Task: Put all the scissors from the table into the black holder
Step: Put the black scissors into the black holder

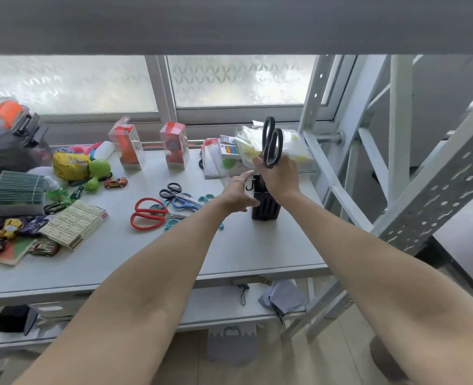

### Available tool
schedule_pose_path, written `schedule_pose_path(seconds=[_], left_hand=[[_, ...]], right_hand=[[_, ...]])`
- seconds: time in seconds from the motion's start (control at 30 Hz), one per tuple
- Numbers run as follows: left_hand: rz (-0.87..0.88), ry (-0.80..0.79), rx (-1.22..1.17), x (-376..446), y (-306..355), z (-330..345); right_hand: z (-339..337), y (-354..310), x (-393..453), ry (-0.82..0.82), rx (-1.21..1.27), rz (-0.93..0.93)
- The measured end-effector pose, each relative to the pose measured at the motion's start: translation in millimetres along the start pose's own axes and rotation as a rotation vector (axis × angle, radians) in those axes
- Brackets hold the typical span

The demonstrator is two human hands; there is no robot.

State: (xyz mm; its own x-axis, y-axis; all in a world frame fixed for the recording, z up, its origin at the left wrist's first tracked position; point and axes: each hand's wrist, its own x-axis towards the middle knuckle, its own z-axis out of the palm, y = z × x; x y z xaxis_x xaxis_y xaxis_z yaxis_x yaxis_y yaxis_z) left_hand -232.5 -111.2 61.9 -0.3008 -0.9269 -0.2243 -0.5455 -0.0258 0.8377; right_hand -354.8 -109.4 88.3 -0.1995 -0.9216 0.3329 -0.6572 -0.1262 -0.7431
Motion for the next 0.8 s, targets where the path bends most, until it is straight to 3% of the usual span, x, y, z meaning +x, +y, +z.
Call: schedule_pose_path(seconds=[0.33,0.6,0.8], left_hand=[[0.067,0.032,-0.169,11,-16,8],[0.137,0.05,-0.178,11,-24,11],[0.141,0.054,-0.196,11,-27,13]], right_hand=[[13,23,-13,-0.125,-0.164,-0.021],[15,11,-27,0.025,-0.19,-0.061],[17,9,-28,-0.005,-0.186,-0.013]])
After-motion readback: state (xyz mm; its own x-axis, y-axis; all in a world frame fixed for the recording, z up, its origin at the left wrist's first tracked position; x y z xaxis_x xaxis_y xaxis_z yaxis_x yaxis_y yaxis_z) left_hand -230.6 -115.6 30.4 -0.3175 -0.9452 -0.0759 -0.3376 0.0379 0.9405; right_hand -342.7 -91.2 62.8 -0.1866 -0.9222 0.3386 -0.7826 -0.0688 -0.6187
